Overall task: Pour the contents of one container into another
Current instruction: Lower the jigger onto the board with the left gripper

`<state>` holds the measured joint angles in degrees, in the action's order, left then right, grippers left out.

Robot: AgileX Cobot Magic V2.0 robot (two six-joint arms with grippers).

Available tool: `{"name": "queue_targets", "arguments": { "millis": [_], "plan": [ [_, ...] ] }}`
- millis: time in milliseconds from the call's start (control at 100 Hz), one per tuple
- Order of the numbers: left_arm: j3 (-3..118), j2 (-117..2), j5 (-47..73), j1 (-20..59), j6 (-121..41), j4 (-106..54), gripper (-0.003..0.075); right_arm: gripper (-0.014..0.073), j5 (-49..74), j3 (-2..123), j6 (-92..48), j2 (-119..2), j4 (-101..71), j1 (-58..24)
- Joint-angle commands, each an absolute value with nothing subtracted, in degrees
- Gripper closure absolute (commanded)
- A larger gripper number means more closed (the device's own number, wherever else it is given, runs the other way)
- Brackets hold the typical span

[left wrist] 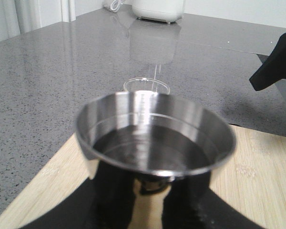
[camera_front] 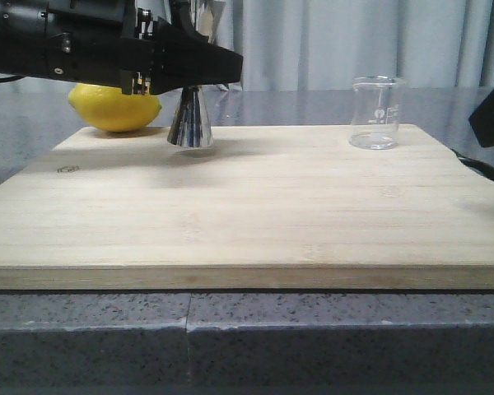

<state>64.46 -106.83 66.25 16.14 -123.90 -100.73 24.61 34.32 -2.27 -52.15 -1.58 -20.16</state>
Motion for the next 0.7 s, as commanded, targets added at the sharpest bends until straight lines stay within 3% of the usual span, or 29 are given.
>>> {"name": "queue_targets", "arguments": {
  "millis": [0,690],
  "plan": [
    [66.23,-104.5,72.64,16.61,-124.03,-105.98,0.0493,0.0064,20.53,36.31,-2.3,-51.29,-0.92,-19.68],
    [66.23,-107.17,72.64,16.61,-123.5,-105.98,0.0492,0.0064,19.57,36.31,-2.3,-51.29,-0.92,-19.68]
  ]
}}
